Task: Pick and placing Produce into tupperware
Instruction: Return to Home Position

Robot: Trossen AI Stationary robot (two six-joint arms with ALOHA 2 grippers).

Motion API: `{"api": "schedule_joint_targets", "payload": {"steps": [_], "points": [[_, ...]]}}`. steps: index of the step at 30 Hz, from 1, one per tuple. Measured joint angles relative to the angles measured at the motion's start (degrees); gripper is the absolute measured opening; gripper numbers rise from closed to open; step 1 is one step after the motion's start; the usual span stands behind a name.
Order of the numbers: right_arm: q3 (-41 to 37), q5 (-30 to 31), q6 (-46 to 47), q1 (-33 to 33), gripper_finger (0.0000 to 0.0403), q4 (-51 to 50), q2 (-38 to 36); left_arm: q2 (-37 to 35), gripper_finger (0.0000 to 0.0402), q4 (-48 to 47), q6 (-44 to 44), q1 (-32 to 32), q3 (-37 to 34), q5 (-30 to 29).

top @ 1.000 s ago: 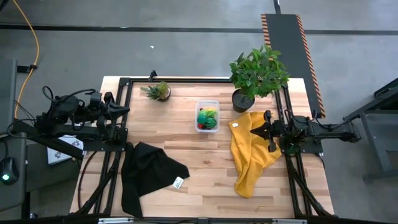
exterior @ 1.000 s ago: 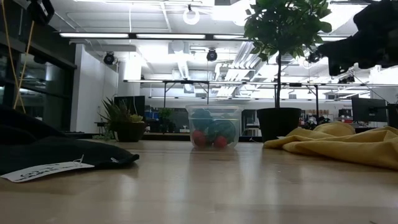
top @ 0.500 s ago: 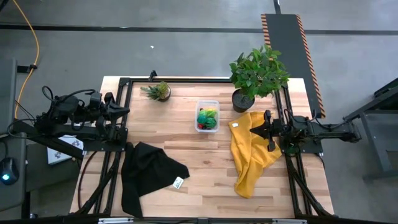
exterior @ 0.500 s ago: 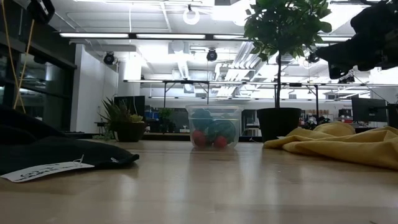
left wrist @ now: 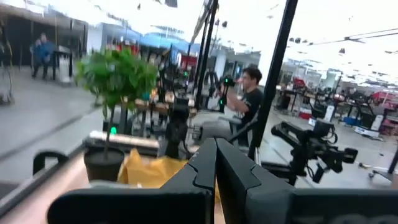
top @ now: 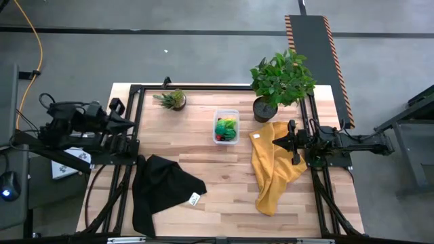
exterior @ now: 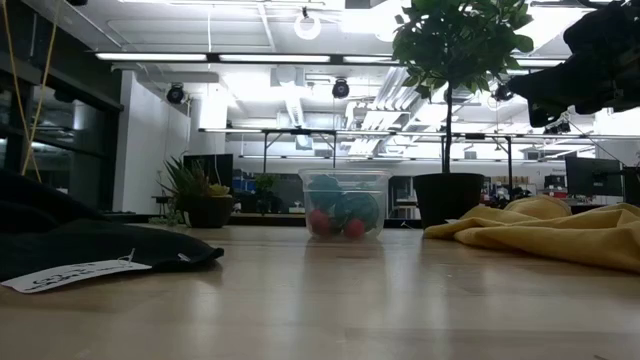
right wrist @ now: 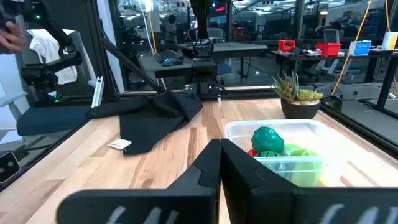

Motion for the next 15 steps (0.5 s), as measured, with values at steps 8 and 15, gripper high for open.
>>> {"api": "schedule_joint_targets", "payload": {"steps": [8, 15], "points": [[0.0, 0.0, 0.0, 0.0, 0.0, 0.0, 0.0, -5.1, 0.0, 2.1, 5.8, 0.0, -0.1, 0.1], [0.0, 0.0, 0.0, 0.0, 0.0, 0.0, 0.0, -5.0, 0.0, 2.9, 7.8, 0.0, -3.6, 3.5]]}}
